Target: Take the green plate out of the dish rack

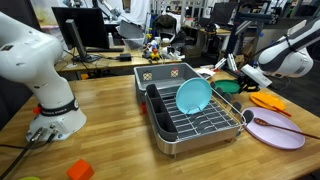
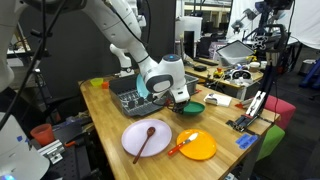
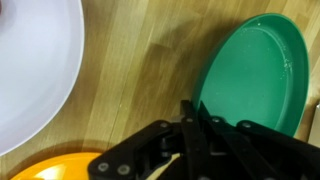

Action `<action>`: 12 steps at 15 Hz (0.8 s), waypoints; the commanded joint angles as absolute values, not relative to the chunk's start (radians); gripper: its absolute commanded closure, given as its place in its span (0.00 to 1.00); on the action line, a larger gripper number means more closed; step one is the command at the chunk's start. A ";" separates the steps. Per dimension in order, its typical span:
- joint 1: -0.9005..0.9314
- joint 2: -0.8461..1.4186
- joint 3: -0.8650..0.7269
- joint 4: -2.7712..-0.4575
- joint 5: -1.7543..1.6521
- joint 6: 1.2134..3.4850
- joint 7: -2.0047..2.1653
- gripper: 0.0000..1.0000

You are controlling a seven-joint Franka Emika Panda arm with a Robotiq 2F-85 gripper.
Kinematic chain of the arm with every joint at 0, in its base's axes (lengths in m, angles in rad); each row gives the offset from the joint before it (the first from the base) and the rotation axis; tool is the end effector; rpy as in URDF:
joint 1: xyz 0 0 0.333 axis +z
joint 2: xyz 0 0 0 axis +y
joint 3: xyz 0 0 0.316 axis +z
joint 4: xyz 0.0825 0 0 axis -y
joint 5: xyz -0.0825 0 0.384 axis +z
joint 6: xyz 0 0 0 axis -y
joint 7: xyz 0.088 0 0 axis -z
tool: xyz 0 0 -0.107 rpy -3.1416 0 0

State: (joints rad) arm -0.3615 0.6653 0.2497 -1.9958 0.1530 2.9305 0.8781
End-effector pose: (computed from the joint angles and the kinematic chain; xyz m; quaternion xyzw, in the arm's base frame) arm 0.6205 -0.0850 0.1583 -0.8109 0.5601 -0.0913 0.1428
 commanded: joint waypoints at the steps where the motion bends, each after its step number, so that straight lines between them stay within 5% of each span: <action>1: -0.274 0.662 0.171 -1.973 0.279 2.876 0.768 0.98; 7: -0.179 0.671 0.082 -1.969 0.355 2.879 0.691 0.98; 8: -0.168 0.672 0.073 -1.968 0.358 2.875 0.684 0.69; 12: -0.142 0.666 0.055 -1.975 0.368 2.864 0.657 0.47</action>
